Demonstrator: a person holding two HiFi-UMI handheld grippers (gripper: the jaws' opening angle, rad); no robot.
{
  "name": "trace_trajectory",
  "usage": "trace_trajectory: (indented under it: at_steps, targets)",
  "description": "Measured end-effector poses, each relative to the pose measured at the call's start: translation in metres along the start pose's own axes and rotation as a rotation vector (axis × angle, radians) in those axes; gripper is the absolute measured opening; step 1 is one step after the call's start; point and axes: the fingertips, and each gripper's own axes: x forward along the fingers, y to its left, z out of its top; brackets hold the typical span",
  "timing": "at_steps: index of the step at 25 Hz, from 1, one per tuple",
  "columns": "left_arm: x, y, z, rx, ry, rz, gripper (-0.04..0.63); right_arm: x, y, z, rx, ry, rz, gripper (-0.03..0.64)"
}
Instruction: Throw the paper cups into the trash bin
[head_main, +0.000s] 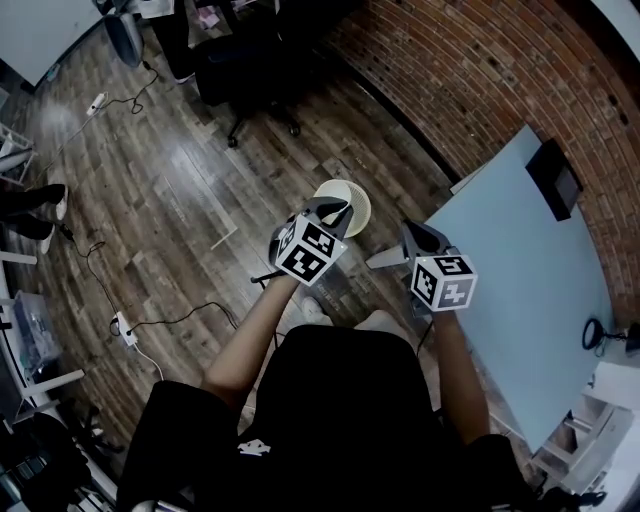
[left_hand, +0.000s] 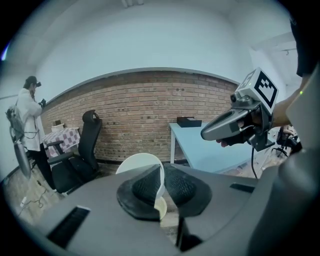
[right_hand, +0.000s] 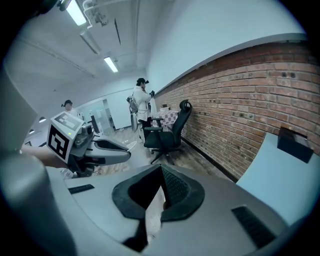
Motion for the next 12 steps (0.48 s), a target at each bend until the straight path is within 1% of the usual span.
trace_trajectory:
  at_steps: [5, 12]
  targets:
    - [0.006, 0.015, -0.012, -0.064, 0.017, 0.027, 0.029, 0.015, -0.002, 0.008, -0.032, 0.031, 0.030, 0.003]
    - [0.021, 0.038, -0.012, -0.110, 0.045, 0.069, 0.029, 0.053, -0.013, 0.030, -0.038, 0.039, 0.095, 0.003]
